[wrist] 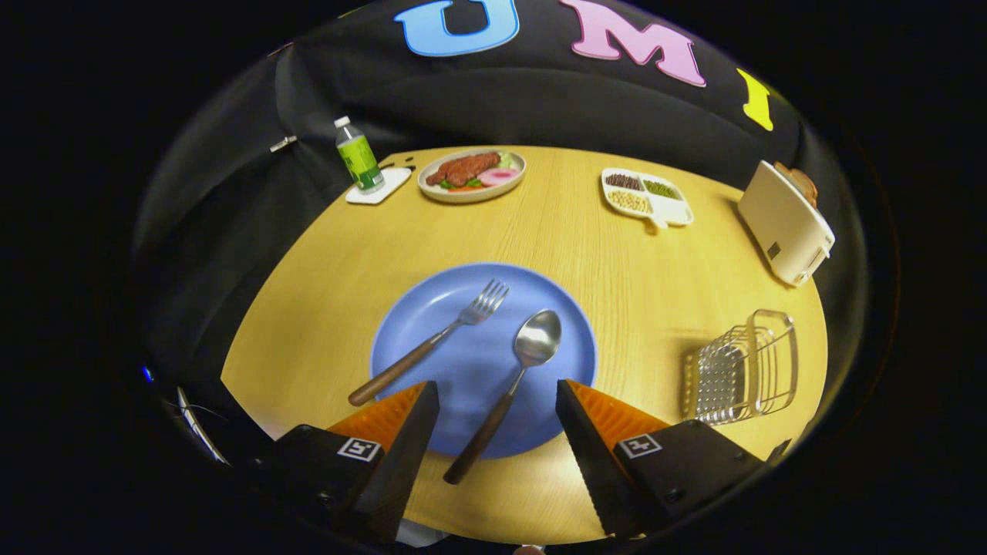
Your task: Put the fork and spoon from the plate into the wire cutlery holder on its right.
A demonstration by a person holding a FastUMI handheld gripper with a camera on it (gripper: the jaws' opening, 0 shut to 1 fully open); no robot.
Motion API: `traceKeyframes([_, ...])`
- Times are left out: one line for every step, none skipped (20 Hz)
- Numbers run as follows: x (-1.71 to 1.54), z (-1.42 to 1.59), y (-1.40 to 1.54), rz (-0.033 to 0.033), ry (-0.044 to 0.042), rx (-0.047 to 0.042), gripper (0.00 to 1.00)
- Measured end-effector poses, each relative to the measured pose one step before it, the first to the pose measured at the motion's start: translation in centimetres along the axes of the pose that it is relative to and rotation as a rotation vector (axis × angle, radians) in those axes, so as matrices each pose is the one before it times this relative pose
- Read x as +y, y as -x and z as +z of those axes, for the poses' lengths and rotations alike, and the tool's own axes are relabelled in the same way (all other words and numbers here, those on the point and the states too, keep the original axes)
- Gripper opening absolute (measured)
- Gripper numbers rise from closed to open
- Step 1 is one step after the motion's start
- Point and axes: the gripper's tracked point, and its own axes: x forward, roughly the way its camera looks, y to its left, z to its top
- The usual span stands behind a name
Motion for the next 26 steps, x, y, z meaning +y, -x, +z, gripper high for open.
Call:
traceKeyframes([-0.141,-0.733,-0.598,-0.00398,-0.02001,0.03524,0.94])
traceKeyframes([-0.090,-0.704,-0.616,-0.00573,-0.01676,0.02784,0.91])
traceKeyframes([0.215,-0.293,-0.370,0.01035,-0.01004,0.01659,0.90])
traceKeyframes([-0.268,-0.016,-0.384,-0.00900,0.00172,0.01489,0.84])
traceKeyframes([0.132,0.024,-0.327,0.00283,0.00064,0.01322,0.76])
traceKeyframes([0.164,-0.168,-0.284,0.00398,0.00482,0.01679,0.71])
traceKeyframes([0.088,-0.200,-0.205,-0.00075,0.00451,0.02425,0.69])
traceKeyframes([0.144,-0.487,-0.338,0.00363,-0.00408,0.03316,0.66])
traceKeyframes([0.055,-0.547,-0.267,-0.00215,-0.00800,0.04091,0.60])
traceKeyframes([-0.107,-0.105,-0.221,-0.00978,-0.00750,0.01810,0.44])
traceKeyframes([-0.049,0.167,-0.131,-0.01094,-0.00301,0.01409,0.36])
traceKeyframes([0.019,-0.142,0.197,-0.00121,0.00680,0.03187,0.33])
traceKeyframes([-0.151,0.143,-0.038,-0.00385,0.00975,0.02024,0.33])
traceKeyframes([-0.162,-0.250,-0.090,0.00207,0.01082,0.01974,0.30])
traceKeyframes([-0.024,0.086,-0.110,0.01085,0.00393,0.01135,0.30])
traceKeyframes([-0.084,-0.046,0.042,0.01289,-0.00052,0.01775,0.24])
traceKeyframes([0.267,0.033,-0.019,0.02527,-0.00075,0.01570,0.19])
traceKeyframes([-0.098,-0.150,0.083,0.01658,0.02071,0.02707,0.14])
traceKeyframes([-0.103,-0.052,-0.110,-0.00098,0.00825,0.02089,0.14])
traceKeyframes([0.096,-0.171,-0.108,0.00159,0.00955,0.03028,0.11])
traceKeyframes([-0.071,-0.152,0.143,-0.00460,-0.00153,0.02328,0.11])
traceKeyframes([-0.087,-0.002,0.005,-0.00558,0.00661,0.02571,0.08])
traceKeyframes([-0.071,0.132,-0.008,-0.01105,0.01036,0.00852,0.08])
traceKeyframes([-0.041,0.021,0.237,-0.00615,0.01454,0.00619,0.08])
traceKeyframes([-0.104,0.170,0.380,-0.00509,-0.00020,-0.00347,0.08])
traceKeyframes([0.099,0.094,0.418,0.00893,-0.01220,0.00011,0.08])
